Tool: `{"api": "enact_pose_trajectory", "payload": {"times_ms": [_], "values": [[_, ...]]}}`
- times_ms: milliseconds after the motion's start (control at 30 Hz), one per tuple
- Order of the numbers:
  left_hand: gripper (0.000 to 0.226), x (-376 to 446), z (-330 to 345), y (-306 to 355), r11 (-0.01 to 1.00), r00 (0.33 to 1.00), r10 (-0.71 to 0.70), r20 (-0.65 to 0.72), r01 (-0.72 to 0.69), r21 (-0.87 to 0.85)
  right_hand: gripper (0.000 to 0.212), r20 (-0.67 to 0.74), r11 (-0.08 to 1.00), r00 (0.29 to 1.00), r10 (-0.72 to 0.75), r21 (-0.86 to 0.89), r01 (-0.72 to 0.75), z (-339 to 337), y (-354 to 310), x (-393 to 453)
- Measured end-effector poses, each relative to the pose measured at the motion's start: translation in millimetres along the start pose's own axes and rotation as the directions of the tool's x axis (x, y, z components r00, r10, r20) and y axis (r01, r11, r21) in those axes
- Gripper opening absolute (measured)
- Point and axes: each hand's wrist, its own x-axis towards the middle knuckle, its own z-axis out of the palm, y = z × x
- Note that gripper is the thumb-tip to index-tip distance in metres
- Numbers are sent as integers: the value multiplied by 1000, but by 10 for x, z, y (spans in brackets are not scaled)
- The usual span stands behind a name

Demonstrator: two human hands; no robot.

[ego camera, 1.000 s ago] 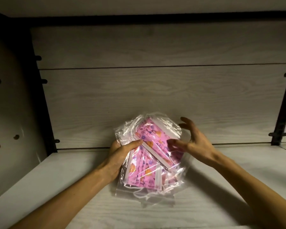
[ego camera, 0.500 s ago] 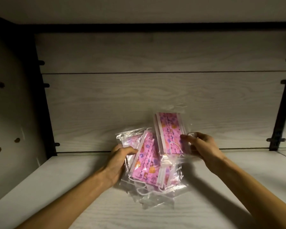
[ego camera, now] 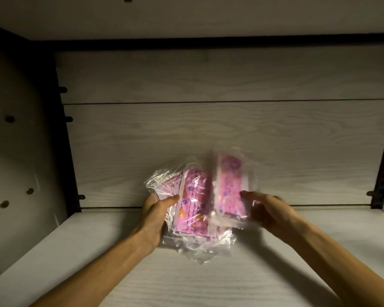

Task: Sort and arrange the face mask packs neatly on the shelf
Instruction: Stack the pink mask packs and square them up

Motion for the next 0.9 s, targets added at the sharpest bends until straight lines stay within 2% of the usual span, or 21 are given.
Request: {"api": "enact_pose_trajectory", "payload": {"times_ms": [100, 167, 300, 400, 433, 500, 667, 733, 800, 900], "values": [[30, -2, 9, -39, 1000, 999, 2, 50, -2, -11, 25, 137, 994, 985, 106, -39, -102, 42, 49, -11], [28, -22, 20, -47, 1000, 996, 6, 89, -6, -7, 26, 142, 995, 985, 99, -46, -93, 31, 54, -6], [33, -37, 26, -10, 1000, 984, 18, 179, -15, -18, 16, -73, 997, 997, -35, -71, 30, 16, 40, -12], [60, -43, 24, -17, 998, 985, -35, 171, 45, -52, 9, -143, 994, 984, -107, -37, 103, 6, -21, -17], [58, -38, 21, -23, 997, 985, -37, 171, 47, -54, 8, -168, 993, 979, -114, -24, 112, -5, -34, -15], [39, -30, 14, -32, 1000, 987, -21, 162, 25, -17, 5, -210, 993, 971, -119, -10, 120, -29, -48, -14], [25, -10, 18, -28, 1000, 983, 7, 182, -8, 1, 14, -322, 991, 942, -94, 58, 119, -84, -83, 11], [32, -13, 17, -30, 999, 980, 33, 198, -30, -18, 18, -335, 991, 941, -55, 94, 91, -118, -73, 50], [41, -22, 16, -27, 998, 974, 55, 218, -53, -15, 15, -288, 990, 958, -2, 137, 44, -141, -53, 84], [42, -57, 28, -3, 996, 969, 83, 234, -88, 9, 10, -240, 980, 970, 28, 197, 20, -141, -48, 79]]}}
